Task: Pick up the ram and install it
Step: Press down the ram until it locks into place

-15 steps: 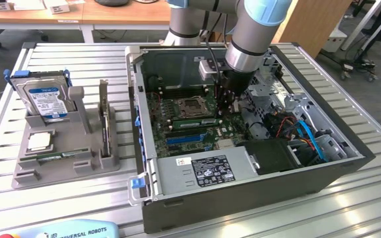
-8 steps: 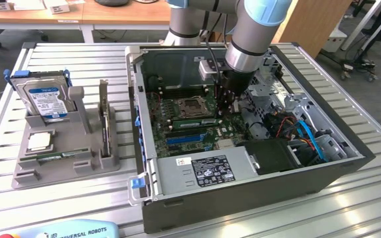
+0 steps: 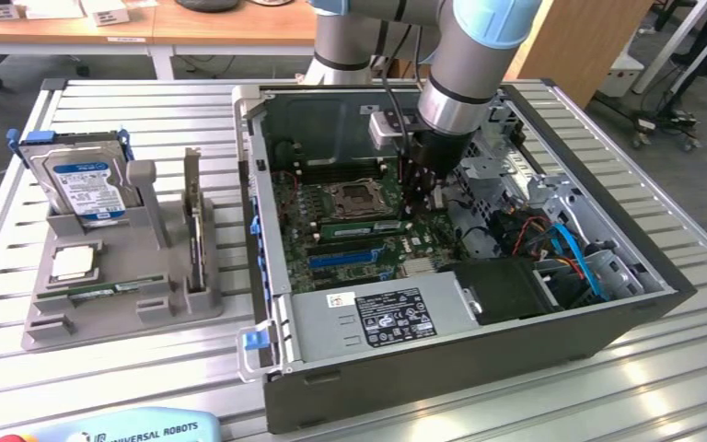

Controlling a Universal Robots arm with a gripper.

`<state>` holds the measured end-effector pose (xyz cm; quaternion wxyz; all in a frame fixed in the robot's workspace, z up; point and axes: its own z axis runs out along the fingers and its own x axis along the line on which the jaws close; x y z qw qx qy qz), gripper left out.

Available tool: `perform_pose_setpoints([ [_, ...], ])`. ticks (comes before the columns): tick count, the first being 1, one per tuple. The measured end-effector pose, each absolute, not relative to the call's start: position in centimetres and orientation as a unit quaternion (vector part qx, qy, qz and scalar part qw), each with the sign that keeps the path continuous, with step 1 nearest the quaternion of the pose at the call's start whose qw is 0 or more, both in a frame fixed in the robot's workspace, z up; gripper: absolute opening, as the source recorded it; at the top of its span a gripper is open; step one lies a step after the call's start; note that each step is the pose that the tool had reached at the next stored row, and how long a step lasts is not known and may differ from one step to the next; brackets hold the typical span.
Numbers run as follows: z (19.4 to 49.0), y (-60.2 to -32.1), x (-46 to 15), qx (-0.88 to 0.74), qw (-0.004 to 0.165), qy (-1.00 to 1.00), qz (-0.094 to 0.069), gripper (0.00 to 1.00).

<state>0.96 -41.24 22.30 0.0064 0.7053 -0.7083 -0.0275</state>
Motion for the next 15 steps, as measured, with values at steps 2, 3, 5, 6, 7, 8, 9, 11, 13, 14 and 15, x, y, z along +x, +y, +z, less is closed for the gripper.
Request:
perform_pose_setpoints([
  [2, 22.3, -41.2, 1.0, 0.705, 0.006, -0.708, -0.028, 0.10],
  [3, 22.3, -41.2, 1.0, 0.705, 0.006, -0.708, -0.028, 0.10],
  [5, 22.3, -41.2, 1.0, 0.705, 0.006, -0.708, -0.028, 0.10],
  [6, 22.3, -41.2, 1.0, 0.705, 0.006, -0.708, -0.028, 0.10],
  [7, 22.3, -41.2, 1.0, 0.705, 0.006, -0.708, -0.028, 0.10],
  [8, 22.3, -41.2, 1.0, 0.705, 0.006, -0.708, -0.028, 0.10],
  [9, 22.4, -41.2, 1.0, 0.705, 0.006, -0.708, -0.028, 0.10],
  [11, 22.9, -41.2, 1.0, 0.705, 0.006, -0.708, -0.028, 0.10],
  [13, 23.4, -41.2, 1.0, 0.705, 0.006, -0.708, -0.028, 0.10],
  [14, 23.7, -41.2, 1.0, 0.705, 0.006, -0.708, -0.028, 0.10],
  [15, 23.9, -41.2, 1.0, 0.705, 0.006, -0.708, -0.028, 0.10],
])
